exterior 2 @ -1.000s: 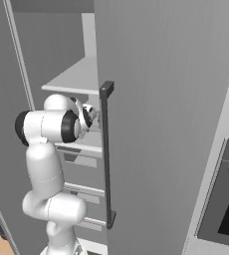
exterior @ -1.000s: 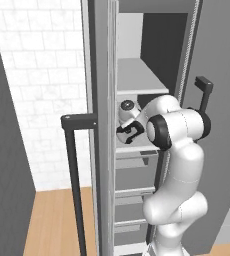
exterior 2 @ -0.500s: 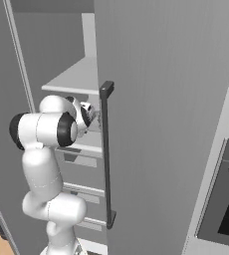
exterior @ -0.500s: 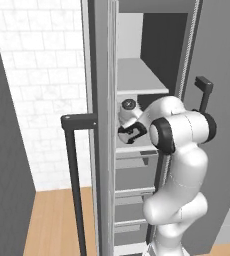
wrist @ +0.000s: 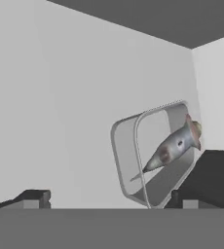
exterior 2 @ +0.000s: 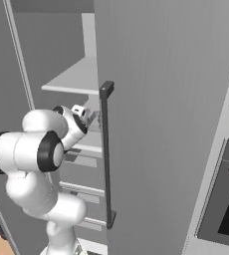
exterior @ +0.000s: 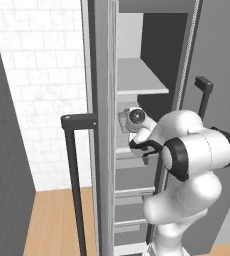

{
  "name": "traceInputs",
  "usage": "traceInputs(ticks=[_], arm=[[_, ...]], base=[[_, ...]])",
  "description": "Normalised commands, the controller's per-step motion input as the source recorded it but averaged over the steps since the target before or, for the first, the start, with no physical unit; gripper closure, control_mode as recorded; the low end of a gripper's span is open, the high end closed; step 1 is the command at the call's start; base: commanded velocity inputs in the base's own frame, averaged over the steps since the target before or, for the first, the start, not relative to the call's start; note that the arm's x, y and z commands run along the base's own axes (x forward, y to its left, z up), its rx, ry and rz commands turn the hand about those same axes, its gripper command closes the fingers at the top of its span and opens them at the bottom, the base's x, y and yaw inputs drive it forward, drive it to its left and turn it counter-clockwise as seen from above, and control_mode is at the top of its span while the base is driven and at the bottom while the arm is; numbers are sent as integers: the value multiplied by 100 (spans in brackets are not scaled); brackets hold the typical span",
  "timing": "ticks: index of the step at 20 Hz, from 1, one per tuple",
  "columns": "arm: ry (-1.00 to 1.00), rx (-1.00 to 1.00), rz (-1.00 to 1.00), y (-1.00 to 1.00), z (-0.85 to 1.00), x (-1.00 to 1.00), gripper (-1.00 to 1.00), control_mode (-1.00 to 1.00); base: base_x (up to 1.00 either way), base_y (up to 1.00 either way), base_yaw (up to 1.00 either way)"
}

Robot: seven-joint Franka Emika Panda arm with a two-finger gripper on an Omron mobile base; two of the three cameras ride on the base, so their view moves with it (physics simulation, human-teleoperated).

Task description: Take the meat container that has the fish and place it on the second highest rack of the freezer. Then take the vegetable container that has the corns and place it on the highest rack of the freezer.

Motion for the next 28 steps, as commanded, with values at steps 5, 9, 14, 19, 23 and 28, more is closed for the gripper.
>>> traceInputs(ticks=[5,9,14,19,23,28], arm=[[8,3,-12,-20,82,-54,-100,-100],[12,3,-16,-12,53,-89,-100,-100],[13,10,-13,-13,88,-62,-100,-100],[16,10,-12,-8,71,-48,-100,-100],[15,11,-11,0,3,-89,-100,-100],[5,12,-15,-3,-3,-97,-100,-100]], base=[[0,0,0],[0,0,0],[0,0,0],[0,0,0],[0,0,0],[0,0,0]])
